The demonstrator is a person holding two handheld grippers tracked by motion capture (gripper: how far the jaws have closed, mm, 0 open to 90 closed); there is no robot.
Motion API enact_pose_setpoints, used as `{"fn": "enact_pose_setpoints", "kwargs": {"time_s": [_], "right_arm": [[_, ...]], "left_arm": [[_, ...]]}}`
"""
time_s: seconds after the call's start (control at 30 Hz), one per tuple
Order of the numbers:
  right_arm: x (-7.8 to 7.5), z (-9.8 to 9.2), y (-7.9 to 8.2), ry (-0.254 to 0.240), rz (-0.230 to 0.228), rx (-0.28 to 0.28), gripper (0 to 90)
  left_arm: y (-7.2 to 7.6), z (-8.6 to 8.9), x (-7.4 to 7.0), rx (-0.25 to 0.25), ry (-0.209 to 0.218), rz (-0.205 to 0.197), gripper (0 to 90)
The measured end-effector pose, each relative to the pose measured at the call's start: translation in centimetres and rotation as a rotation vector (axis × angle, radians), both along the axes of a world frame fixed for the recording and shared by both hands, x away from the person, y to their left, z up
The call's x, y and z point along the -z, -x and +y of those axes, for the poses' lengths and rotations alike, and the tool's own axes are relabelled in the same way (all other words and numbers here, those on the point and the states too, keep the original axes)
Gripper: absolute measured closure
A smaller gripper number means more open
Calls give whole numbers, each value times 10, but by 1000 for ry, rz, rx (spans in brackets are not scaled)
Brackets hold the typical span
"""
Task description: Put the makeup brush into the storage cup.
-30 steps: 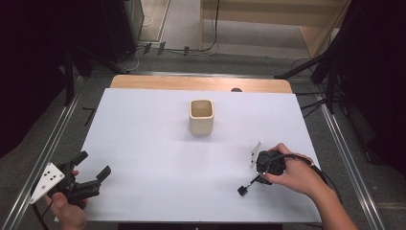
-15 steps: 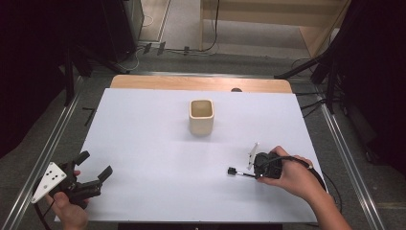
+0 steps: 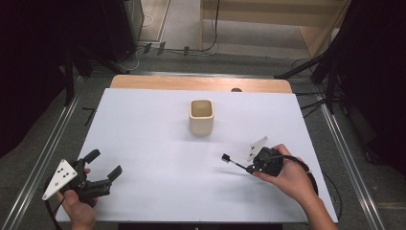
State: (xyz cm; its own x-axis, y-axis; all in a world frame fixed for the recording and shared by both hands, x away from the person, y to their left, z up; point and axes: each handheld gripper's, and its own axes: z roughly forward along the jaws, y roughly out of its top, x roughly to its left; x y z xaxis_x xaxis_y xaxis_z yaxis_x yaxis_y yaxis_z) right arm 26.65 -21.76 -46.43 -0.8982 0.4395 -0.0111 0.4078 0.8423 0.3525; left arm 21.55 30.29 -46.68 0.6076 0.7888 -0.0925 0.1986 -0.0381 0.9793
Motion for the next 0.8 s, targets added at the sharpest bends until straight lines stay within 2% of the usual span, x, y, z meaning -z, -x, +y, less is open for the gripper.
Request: {"fn": "enact_pose_setpoints", "kwargs": {"time_s": [0.03,0.13,0.17,0.23,0.33,0.47,0.63,0.8], "right_arm": [[-1,0,0,-31,1,6,879],[-6,1,-3,-113,-38,27,879],[-6,1,-3,-113,-38,27,879],[-8,2,-4,-146,-49,42,879],[-10,4,-4,-139,-94,63,879],[-13,5,-4,-213,-122,84,879],[-20,6,-4,-332,-150,115,879],[-23,9,-4,-368,-167,122,878]], "left_arm": [[-1,-2,-1,4,-1,0,29],[-2,-8,-3,16,0,-5,29],[-3,-10,-3,19,-1,-3,29],[-4,-15,-4,24,3,6,29],[-6,-24,-4,40,8,11,32],[-9,-38,-6,67,5,11,45],[-14,-60,-6,124,4,16,46],[-21,-79,-9,162,-9,9,46]]}}
